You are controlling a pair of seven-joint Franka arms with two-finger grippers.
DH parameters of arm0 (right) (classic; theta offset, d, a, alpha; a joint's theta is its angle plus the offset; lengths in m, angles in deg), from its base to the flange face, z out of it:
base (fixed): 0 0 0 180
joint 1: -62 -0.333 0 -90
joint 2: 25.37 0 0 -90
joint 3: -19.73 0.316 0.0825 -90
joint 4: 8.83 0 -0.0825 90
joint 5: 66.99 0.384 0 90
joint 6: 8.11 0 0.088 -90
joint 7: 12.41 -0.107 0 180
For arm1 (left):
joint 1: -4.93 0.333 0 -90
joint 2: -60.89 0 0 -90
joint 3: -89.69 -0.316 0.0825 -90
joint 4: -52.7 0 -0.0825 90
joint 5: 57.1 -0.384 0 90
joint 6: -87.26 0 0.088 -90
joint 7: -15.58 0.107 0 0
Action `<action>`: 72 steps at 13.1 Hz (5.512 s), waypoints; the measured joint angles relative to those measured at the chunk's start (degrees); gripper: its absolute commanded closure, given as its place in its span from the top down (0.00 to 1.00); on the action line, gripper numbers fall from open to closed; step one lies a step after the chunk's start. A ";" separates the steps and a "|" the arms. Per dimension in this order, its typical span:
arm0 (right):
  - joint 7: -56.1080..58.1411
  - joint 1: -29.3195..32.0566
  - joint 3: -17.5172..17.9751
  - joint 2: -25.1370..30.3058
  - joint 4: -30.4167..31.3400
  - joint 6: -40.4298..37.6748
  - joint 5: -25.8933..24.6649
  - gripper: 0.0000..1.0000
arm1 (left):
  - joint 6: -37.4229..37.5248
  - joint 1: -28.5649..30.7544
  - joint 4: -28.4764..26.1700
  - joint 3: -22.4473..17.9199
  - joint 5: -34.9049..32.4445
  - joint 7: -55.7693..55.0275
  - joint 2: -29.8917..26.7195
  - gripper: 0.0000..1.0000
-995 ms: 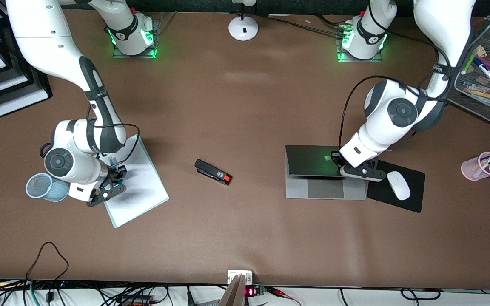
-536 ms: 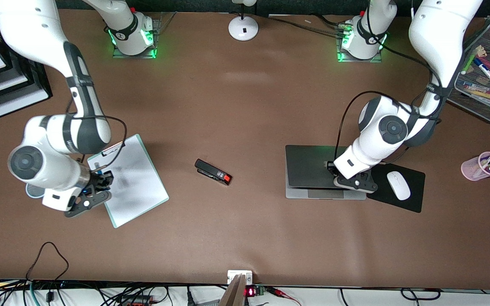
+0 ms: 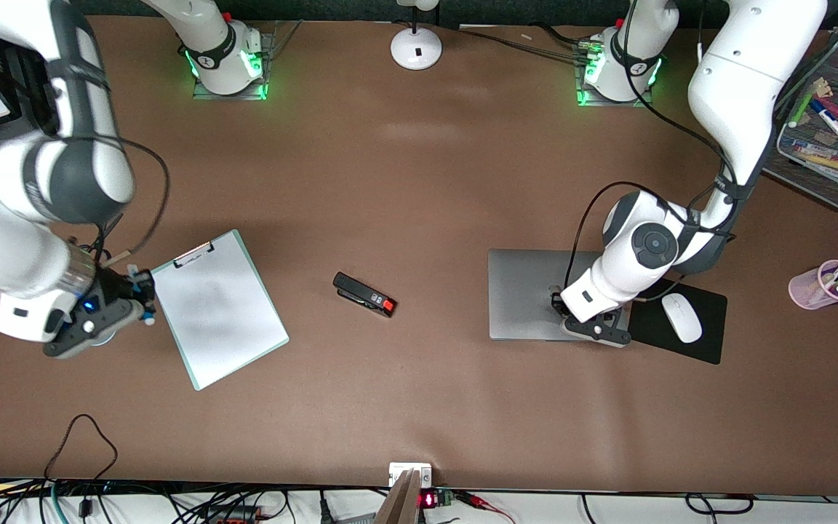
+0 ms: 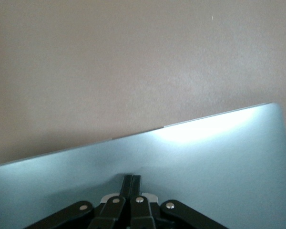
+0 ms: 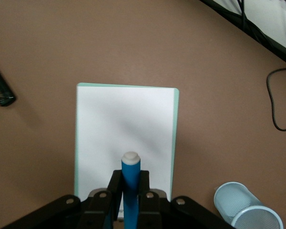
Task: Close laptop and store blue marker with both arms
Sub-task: 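Carry the blue marker with the right gripper over the light blue cup, then lift the left gripper off the closed laptop and withdraw it, then lower the blue marker into the light blue cup and open the right gripper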
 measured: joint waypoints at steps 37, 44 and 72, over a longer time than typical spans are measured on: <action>100.06 33.48 0.04 -15.90 -14.49 -29.30 40.76 0.04 | 44.18 4.90 3.61 2.72 8.48 8.22 -28.84 1.00; 102.29 35.56 0.12 -21.08 -16.01 -30.61 41.87 0.04 | 55.02 4.07 9.27 -1.18 10.22 8.69 -33.18 1.00; 106.71 37.10 1.59 -29.34 -17.84 -19.95 41.57 0.16 | 50.07 -7.82 3.15 -18.51 12.42 12.38 -40.47 1.00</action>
